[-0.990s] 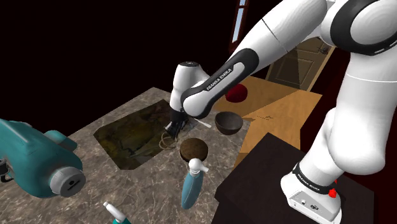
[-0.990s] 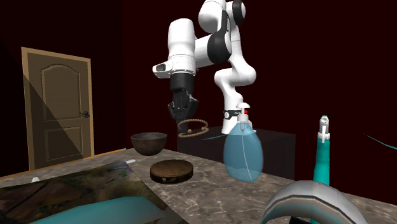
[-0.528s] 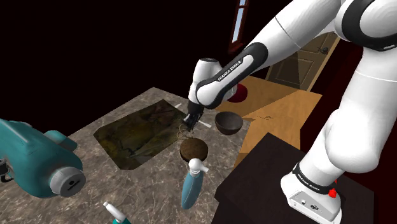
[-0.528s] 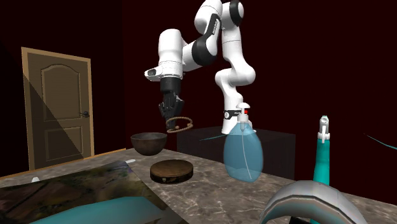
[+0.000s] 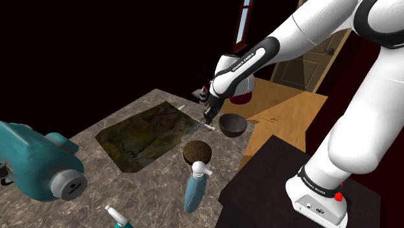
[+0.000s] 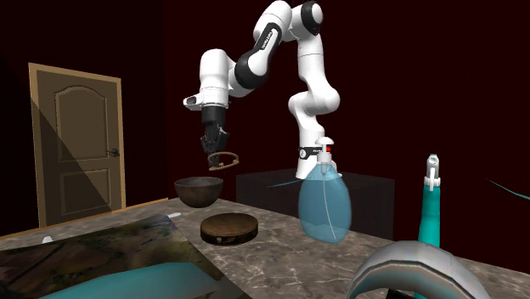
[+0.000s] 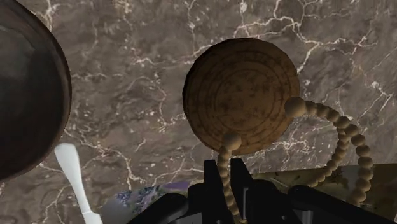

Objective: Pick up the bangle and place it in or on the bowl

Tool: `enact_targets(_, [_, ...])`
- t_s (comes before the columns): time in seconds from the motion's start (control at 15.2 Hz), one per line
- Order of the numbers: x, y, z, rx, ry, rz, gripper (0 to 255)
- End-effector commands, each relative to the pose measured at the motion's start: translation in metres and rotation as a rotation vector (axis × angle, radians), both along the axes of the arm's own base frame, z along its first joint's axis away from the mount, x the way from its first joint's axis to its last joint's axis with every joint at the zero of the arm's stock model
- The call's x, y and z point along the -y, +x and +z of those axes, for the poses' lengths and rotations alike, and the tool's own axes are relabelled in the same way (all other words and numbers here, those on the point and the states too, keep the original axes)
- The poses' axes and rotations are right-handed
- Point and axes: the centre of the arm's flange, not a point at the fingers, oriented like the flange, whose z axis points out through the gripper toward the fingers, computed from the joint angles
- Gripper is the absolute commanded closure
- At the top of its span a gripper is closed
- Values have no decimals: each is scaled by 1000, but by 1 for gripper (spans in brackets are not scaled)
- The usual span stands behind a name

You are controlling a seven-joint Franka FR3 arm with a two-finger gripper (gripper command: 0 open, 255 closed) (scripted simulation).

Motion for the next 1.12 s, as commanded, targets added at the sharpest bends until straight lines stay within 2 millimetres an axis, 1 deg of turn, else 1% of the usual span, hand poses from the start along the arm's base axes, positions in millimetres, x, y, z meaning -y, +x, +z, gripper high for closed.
enact_targets(0.0, [26, -6, -3, 0, 0, 2, 255])
enact_targets(1.06, [236, -26, -3, 0, 0, 2, 255])
